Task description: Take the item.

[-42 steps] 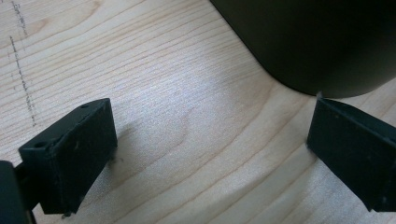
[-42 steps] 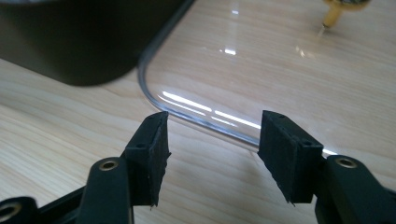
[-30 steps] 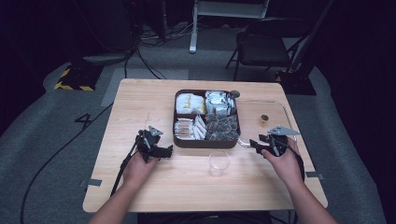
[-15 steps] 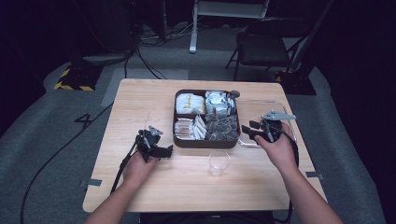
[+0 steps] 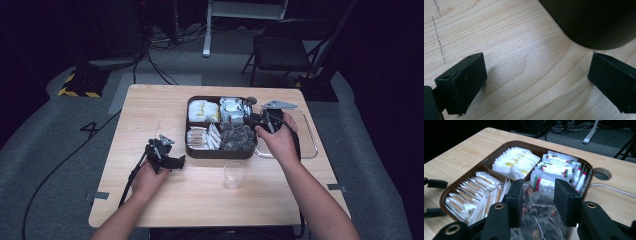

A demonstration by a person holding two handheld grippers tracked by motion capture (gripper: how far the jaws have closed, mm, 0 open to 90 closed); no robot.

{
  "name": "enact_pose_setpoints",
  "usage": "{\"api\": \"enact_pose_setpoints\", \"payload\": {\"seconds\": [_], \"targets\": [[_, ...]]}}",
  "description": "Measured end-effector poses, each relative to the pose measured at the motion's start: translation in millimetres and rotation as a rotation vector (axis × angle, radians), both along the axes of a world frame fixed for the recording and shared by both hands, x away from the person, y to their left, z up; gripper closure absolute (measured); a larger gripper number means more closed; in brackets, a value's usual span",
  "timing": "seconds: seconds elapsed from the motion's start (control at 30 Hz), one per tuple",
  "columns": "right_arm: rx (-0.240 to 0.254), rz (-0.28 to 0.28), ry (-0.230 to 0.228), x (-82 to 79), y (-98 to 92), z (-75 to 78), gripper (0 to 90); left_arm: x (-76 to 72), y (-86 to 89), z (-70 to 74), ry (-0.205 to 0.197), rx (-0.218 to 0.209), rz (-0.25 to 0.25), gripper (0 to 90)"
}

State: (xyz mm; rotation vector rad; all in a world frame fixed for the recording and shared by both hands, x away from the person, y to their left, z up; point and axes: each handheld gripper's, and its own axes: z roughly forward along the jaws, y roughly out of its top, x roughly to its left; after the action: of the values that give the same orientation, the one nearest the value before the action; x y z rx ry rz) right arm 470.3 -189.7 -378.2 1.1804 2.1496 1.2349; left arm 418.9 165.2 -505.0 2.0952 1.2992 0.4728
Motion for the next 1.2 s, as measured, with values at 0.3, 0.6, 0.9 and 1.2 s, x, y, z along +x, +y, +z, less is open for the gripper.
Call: {"api": "enact_pose_setpoints", "payload": {"seconds": [0.3,0.6,0.9,1.2], "targets": [[0.014,0.000,0.005,24.4,32.7,-5.5,59.0,0.3,0.0,0.0,-0.001,0.000,-0.001,2.1],[0.002,0.012,0.059,57.3,66.9,-21.2,59.8,0.4,-0.1,0.0,-0.001,-0.001,-0.001,2.1],[-0.041,0.037,0.102,76.9,92.7,-40.8,61.3,0.6,-0.4,-0.1,-0.002,-0.002,0.002,2.1],[-0.092,0.068,0.134,87.9,111.9,-54.8,63.8,0.6,-0.5,-0.1,-0.001,-0.003,0.003,2.1]]}}
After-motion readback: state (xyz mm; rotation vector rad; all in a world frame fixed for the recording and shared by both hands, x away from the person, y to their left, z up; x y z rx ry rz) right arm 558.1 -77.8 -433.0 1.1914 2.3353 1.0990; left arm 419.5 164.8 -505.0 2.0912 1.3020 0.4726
